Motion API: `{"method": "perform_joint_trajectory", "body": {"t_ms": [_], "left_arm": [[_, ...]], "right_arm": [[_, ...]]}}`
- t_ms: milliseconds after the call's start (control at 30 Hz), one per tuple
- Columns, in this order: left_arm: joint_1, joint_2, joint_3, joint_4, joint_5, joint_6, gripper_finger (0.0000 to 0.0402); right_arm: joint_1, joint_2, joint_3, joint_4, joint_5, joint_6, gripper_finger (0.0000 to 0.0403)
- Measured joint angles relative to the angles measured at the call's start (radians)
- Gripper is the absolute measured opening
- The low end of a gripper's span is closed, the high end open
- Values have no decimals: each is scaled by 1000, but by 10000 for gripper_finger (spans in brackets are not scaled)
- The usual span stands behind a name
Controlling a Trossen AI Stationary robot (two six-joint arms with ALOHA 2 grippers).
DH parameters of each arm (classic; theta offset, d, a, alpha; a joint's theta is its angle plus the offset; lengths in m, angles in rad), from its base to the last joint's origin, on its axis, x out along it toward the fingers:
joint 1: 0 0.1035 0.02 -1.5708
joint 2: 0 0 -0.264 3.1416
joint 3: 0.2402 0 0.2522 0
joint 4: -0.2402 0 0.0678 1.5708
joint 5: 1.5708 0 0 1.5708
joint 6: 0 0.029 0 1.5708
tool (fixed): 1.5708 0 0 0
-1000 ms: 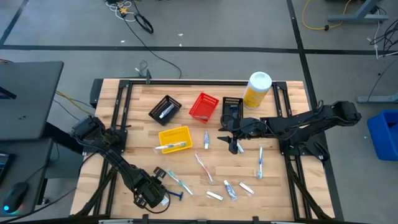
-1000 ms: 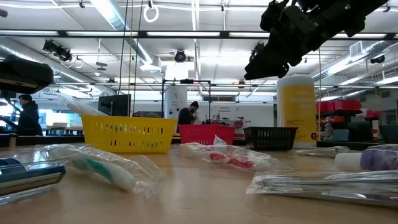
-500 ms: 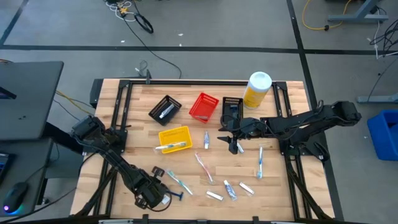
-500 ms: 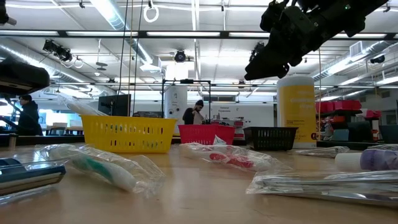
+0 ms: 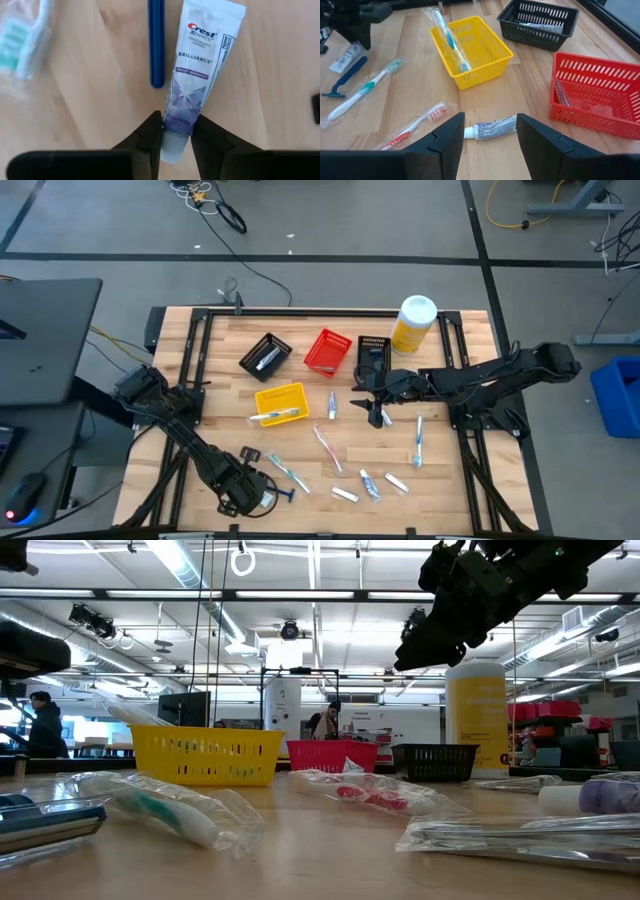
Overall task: Pick & Place Travel size toiletries
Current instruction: Put the white toothpaste into the left black bin
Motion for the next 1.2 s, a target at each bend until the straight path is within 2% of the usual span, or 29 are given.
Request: {"method": "perform_joint_trajectory", "body": {"t_ms": [167, 333, 467, 600, 800, 933, 1200], "left_arm": [[-1, -11, 77, -168, -24, -5, 100], [14, -82, 101, -298, -91, -106, 95], [50, -190, 101, -398, -227, -245, 91], [102, -320, 101, -461, -410, -310, 94], [253, -487, 101, -528, -566, -368, 90], [395, -536, 101, -552, -573, -373, 93], [706, -513, 101, -546, -576, -338, 90]], "right_arm": [[0, 0, 0, -4, 0, 0, 190], [0, 0, 0, -5, 0, 0, 188], [0, 0, 0, -6, 0, 0, 188], [0, 0, 0, -6, 0, 0, 190], [0, 0, 0, -6, 0, 0, 187], [0, 0, 0, -6, 0, 0, 187], [0, 0, 0, -5, 0, 0, 189]]}}
